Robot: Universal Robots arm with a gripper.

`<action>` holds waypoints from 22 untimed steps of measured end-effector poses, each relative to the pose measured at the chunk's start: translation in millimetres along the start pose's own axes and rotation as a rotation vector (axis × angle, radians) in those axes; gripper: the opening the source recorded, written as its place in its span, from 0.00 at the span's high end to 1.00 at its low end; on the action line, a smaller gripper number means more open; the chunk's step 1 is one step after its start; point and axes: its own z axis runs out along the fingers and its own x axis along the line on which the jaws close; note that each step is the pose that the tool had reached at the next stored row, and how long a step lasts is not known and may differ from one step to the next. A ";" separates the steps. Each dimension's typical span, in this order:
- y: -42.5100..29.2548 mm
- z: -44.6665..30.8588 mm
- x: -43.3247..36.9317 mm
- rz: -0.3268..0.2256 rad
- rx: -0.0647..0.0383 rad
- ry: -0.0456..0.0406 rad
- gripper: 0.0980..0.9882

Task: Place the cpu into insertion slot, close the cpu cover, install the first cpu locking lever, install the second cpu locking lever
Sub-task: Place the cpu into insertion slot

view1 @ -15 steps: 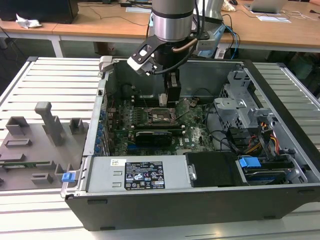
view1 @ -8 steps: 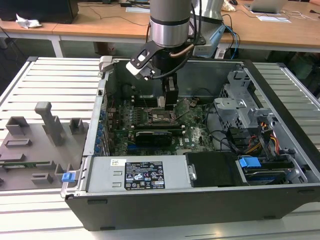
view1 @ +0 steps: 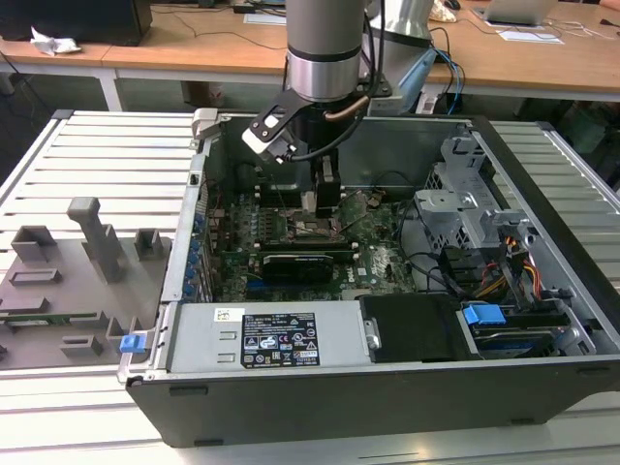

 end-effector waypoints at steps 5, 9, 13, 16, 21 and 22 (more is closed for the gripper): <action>-2.7 1.1 1.4 0.000 0.000 0.0000 0.50; -5.2 3.7 2.3 0.000 0.000 0.0002 0.50; -6.7 9.5 4.0 0.000 0.000 0.0000 0.50; -7.4 15.2 6.8 0.000 0.000 0.0001 0.50; -8.1 23.8 8.2 0.000 0.000 0.0000 0.50; -8.2 24.6 8.2 0.000 0.000 0.0001 0.50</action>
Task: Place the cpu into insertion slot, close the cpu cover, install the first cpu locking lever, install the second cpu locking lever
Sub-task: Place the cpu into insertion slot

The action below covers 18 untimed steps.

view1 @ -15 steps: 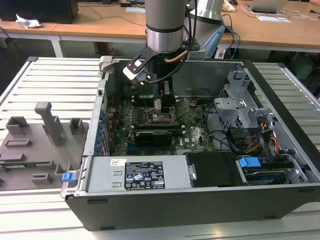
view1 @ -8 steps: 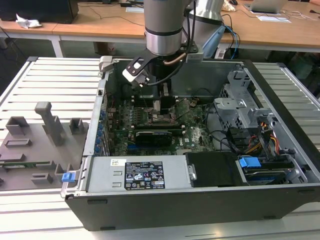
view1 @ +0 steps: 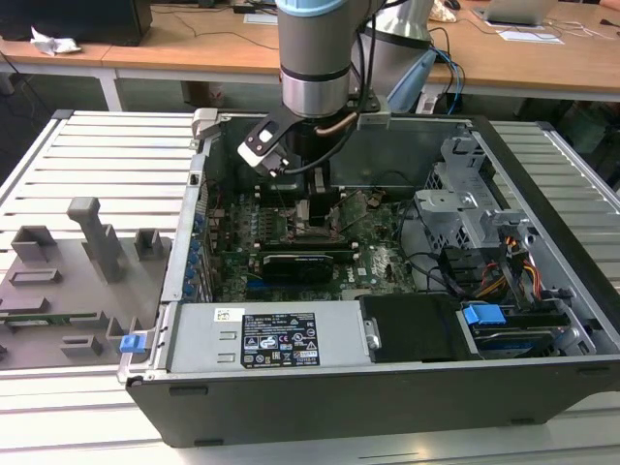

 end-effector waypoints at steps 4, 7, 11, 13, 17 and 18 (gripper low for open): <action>-0.3 4.1 -0.1 0.000 0.000 0.0000 0.50; -0.7 8.2 0.2 0.000 0.000 -0.0001 0.50; -1.1 13.5 1.8 0.000 0.000 -0.0002 0.50; -1.2 13.9 2.8 0.000 0.000 -0.0002 0.50; -1.2 14.9 6.8 0.000 0.000 -0.0001 0.50; -1.2 15.1 7.4 0.000 0.000 -0.0001 0.50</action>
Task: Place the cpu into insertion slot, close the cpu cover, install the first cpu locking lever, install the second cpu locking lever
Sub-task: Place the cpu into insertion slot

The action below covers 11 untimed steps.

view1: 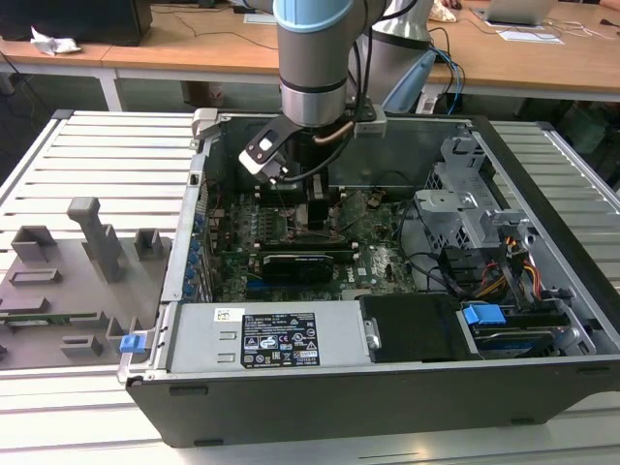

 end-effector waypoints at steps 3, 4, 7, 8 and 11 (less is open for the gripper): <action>0.0 0.6 1.9 0.000 0.000 0.0000 0.50; 0.0 0.8 2.7 0.000 0.000 -0.0001 0.50; -0.1 1.8 4.8 0.000 0.000 0.0000 0.50; -0.2 3.3 5.8 0.000 0.000 0.0001 0.50; -0.5 6.6 5.8 0.002 0.000 -0.0002 0.50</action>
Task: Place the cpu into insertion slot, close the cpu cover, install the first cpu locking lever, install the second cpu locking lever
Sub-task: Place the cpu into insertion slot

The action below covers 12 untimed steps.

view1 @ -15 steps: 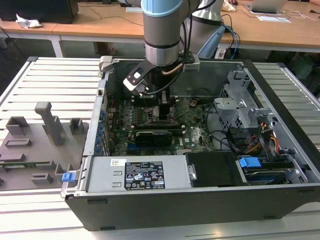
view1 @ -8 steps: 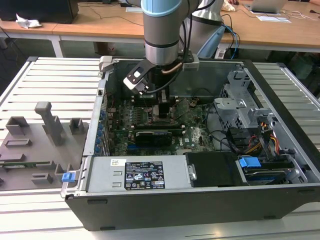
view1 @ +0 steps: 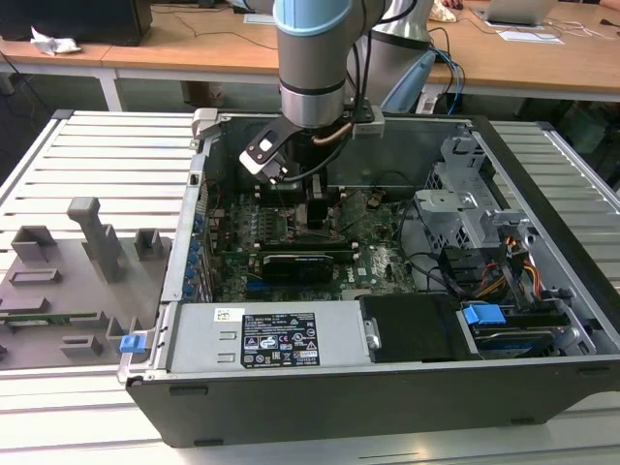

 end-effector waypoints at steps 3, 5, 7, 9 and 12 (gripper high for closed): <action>-0.2 2.6 -0.1 0.001 0.000 0.0000 0.50; -0.4 4.7 -0.1 0.006 0.000 -0.0004 0.50; -0.6 7.2 -0.2 0.011 0.000 -0.0011 0.50; -0.6 7.6 -0.2 0.011 0.000 -0.0010 0.50; -0.7 8.3 -0.2 0.011 0.000 -0.0009 0.50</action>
